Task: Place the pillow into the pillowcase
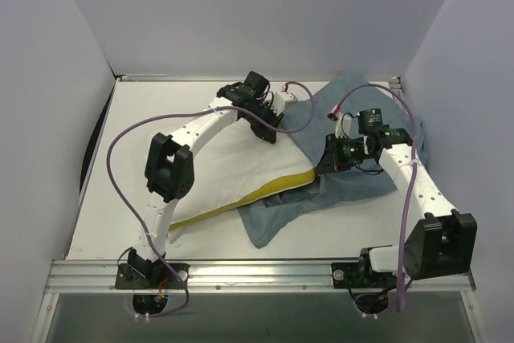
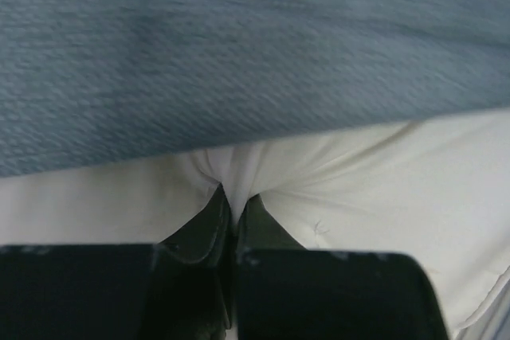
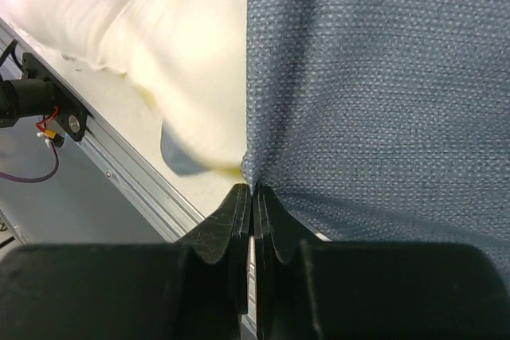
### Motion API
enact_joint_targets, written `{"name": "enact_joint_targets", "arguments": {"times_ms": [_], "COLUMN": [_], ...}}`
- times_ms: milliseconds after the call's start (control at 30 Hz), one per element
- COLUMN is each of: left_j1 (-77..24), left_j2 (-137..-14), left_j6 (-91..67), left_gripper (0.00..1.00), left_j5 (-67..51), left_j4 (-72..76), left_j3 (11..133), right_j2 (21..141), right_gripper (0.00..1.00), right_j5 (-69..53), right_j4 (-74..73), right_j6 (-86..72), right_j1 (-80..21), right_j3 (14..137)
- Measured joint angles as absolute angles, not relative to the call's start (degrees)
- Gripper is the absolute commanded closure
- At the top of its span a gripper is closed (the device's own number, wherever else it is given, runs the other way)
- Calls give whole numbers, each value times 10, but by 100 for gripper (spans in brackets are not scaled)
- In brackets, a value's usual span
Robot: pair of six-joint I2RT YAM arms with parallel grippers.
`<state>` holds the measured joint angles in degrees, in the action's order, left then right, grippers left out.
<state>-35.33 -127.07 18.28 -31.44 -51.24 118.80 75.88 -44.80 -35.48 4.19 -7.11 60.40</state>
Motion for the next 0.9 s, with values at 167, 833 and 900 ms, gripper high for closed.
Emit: {"name": "enact_joint_targets", "arguments": {"times_ms": [167,833,900], "left_j1": [-366,-317,-270], "left_j2": [-1301,-1030,-1035], "left_j6": [104,182,210], "left_gripper": [100,3,3], "left_j5": [-192,-324,-325], "left_j4": [-412,-348,-382], "left_j3": [1166,932,978], "right_j2": [762,874,874], "right_gripper": [100,62,60], "right_j5": [-449,-435,-424], "right_j4": [-350,-370,-392], "right_j6": [36,-13,18], "right_j1": [-71,-130,-155], "right_j3": [608,658,658]}}
